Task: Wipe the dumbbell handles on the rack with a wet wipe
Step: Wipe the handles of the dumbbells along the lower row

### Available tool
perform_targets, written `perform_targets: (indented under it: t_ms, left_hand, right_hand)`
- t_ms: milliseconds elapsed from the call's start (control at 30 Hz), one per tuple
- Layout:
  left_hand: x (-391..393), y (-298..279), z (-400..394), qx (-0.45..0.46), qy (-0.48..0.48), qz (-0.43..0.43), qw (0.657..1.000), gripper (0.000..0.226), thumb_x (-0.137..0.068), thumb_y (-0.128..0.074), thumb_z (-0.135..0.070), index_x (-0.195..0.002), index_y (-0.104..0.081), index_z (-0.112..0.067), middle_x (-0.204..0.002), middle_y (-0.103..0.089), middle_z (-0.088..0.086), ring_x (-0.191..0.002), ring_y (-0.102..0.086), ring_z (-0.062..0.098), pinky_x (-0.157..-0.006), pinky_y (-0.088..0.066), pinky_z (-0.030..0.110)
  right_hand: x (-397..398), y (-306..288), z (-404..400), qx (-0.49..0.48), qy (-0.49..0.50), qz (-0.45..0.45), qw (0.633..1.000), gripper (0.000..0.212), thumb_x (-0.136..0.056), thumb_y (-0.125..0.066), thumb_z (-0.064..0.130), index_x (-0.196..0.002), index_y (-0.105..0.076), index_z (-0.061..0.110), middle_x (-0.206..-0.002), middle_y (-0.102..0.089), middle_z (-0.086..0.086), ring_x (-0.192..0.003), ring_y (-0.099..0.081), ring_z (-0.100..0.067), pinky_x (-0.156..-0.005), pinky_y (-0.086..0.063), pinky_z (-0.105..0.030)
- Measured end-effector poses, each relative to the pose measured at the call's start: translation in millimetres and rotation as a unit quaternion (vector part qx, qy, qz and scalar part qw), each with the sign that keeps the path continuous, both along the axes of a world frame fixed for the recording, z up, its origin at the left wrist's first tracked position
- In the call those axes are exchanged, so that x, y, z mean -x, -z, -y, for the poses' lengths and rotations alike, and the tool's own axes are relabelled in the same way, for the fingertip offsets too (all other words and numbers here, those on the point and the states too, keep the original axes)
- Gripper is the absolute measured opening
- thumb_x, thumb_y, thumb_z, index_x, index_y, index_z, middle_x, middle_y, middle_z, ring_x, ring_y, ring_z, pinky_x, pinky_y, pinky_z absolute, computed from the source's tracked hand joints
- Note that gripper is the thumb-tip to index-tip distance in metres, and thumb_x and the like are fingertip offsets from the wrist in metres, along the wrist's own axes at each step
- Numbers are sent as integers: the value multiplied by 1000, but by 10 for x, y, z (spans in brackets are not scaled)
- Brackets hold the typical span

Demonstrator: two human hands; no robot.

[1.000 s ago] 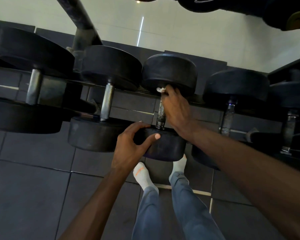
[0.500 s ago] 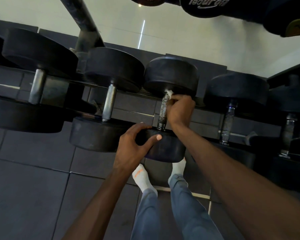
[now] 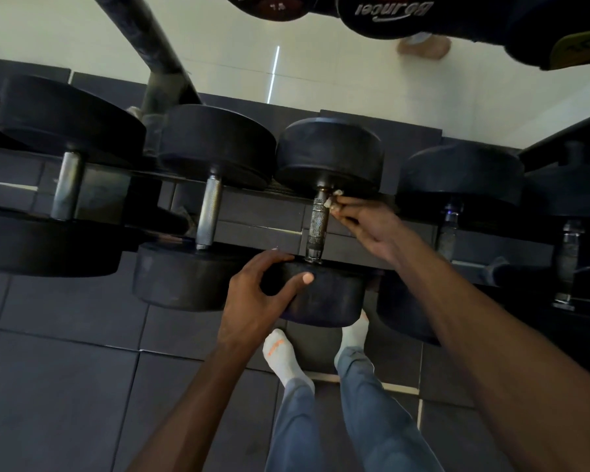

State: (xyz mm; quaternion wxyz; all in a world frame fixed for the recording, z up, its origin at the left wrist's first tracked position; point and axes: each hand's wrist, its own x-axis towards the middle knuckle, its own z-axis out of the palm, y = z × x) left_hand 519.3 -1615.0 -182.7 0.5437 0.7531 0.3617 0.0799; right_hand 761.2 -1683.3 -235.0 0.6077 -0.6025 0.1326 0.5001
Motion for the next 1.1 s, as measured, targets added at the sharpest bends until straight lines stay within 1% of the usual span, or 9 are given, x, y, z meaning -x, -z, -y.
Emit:
perform_targets:
  t_ms: [100, 200, 333, 467, 667, 767, 900, 1000, 1100]
  left_hand:
    - [-20, -25, 6, -3, 4, 3, 1000, 43, -82, -72, -56, -115, -69, -30, -113, -59, -42, -113, -56, -13, -89, -44, 5]
    - [-24, -22, 10, -6, 1, 8, 1000, 41, -84, -74, -59, -115, -67, -33, -115, -57, -44, -113, -58, -11, -89, -45, 5]
    - [-25, 11, 13, -7, -4, 7, 1000, 43, -81, -73, -56, -115, -68, -32, -115, -58, -42, -113, -58, -10, -89, -45, 6]
    - [-25, 16, 19, -6, 0, 3, 1000, 45, -80, -73, -57, -116, -67, -32, -115, -62, -30, -114, -58, -9, -90, -47, 9]
    - [-23, 14, 14, -7, -2, -1, 1000, 49, -79, -73, -57, -117, -71, -26, -119, -62, -27, -116, -58, -9, -92, -47, 9]
    - [-33, 8, 19, -5, -8, 3, 1000, 49, -79, -74, -56, -116, -71, -23, -117, -62, -27, -115, -58, -9, -92, -46, 7]
    - [-24, 21, 15, -9, 3, 4, 1000, 46, -83, -75, -57, -117, -70, -26, -117, -62, -32, -115, -58, -8, -93, -47, 9]
    - [-23, 43, 12, -11, -7, -7, 1000, 48, -81, -75, -54, -117, -72, -24, -122, -65, -20, -119, -58, -5, -97, -46, 11]
    - [-17, 31, -1, -11, 0, -18, 1000, 49, -80, -75, -53, -119, -72, -22, -124, -65, -16, -119, -57, -6, -96, -45, 8]
  right_hand:
    - [-34, 41, -87, 11, 13, 14, 1000, 17, -93, -60, -10, -91, -67, 6, -96, -69, -5, -89, -65, -11, -79, -59, -19]
    - [-35, 246, -264, 52, 39, -32, 997, 25, -95, -52, -13, -98, -65, 8, -93, -65, -5, -80, -62, -11, -61, -56, -18]
    - [42, 301, -362, 12, 49, -114, 992, 32, -98, -43, -9, -116, -68, 2, -96, -74, -10, -87, -70, -15, -77, -58, -32]
    - [38, 306, -259, -17, 37, -102, 994, 33, -98, -43, -9, -119, -65, 3, -107, -71, -12, -94, -68, -17, -84, -57, -32]
    - [-10, 342, -52, -75, 92, -121, 985, 14, -99, -57, 4, -93, -65, 14, -89, -74, -2, -91, -69, -15, -91, -56, -33]
    - [28, 425, -99, -67, 93, -117, 987, 18, -99, -53, -1, -98, -67, 11, -84, -76, -1, -93, -67, -15, -85, -55, -31]
    - [88, 421, -249, -86, 91, -173, 977, 28, -100, -51, 2, -123, -66, 1, -106, -76, -10, -92, -74, -16, -77, -60, -28]
    - [96, 420, -274, -109, 112, -197, 968, 22, -100, -51, 3, -113, -68, -1, -103, -76, -13, -90, -75, -17, -78, -61, -27]
    - [62, 436, -195, -92, 95, -161, 978, 17, -97, -53, 2, -101, -68, 7, -89, -76, -6, -84, -71, -14, -83, -56, -30]
